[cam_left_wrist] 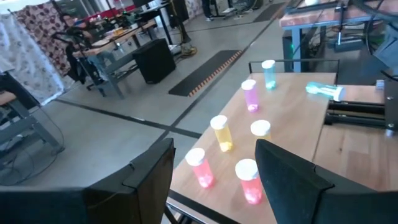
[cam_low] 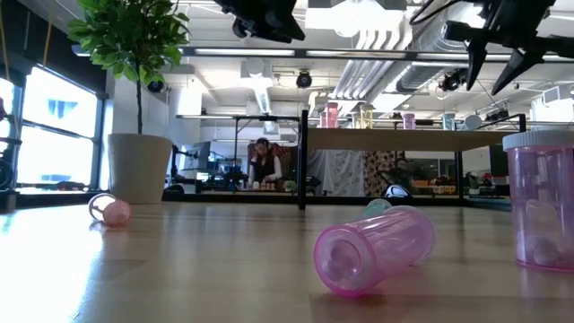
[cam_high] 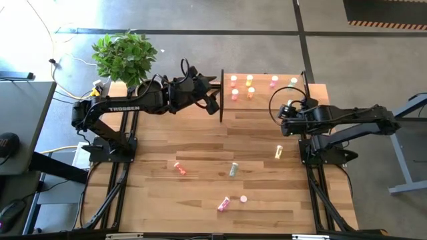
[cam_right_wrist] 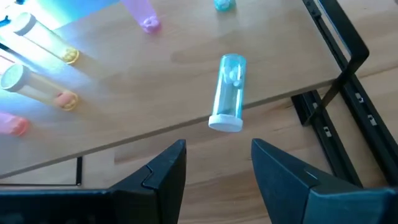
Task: Pick and place medicine bottles onto shelf by color
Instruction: Put the top blue medicine bottle aligned with the other blue medicine bottle on the shelf
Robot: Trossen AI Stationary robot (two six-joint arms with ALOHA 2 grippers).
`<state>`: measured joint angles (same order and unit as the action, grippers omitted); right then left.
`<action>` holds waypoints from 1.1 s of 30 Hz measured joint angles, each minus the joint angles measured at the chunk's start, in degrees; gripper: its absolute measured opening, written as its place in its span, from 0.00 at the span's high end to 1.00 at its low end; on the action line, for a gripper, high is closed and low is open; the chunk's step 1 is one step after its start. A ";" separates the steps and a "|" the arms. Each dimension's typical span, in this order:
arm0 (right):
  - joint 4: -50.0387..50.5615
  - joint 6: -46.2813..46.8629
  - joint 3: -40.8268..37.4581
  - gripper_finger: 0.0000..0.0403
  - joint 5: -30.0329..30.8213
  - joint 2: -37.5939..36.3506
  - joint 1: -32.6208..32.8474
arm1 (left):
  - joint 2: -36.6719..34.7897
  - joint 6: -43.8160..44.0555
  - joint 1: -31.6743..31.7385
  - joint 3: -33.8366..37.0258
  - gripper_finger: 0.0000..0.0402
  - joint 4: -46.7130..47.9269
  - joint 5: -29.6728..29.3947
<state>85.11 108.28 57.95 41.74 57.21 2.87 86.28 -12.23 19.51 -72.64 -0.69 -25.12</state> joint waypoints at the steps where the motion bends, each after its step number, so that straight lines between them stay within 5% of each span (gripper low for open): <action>1: 0.01 0.63 0.00 0.58 -0.15 0.56 0.00 | 0.00 -0.11 -0.02 0.00 0.47 0.04 0.02; 10: 1.63 2.15 -0.02 0.56 -2.15 3.12 -1.07 | 0.00 -1.50 -0.06 0.00 0.47 1.94 0.41; 20: 0.18 -4.22 -0.04 0.38 -5.22 3.12 -6.40 | 0.00 -1.48 -0.06 0.00 0.47 1.94 0.46; 33: -8.93 -3.66 -7.29 0.38 -1.92 3.17 -7.89 | 0.00 -1.48 -0.06 0.00 0.47 2.16 0.54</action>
<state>76.18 104.62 50.67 39.83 60.38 -5.02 86.28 -13.72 19.44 -72.64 1.48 -24.58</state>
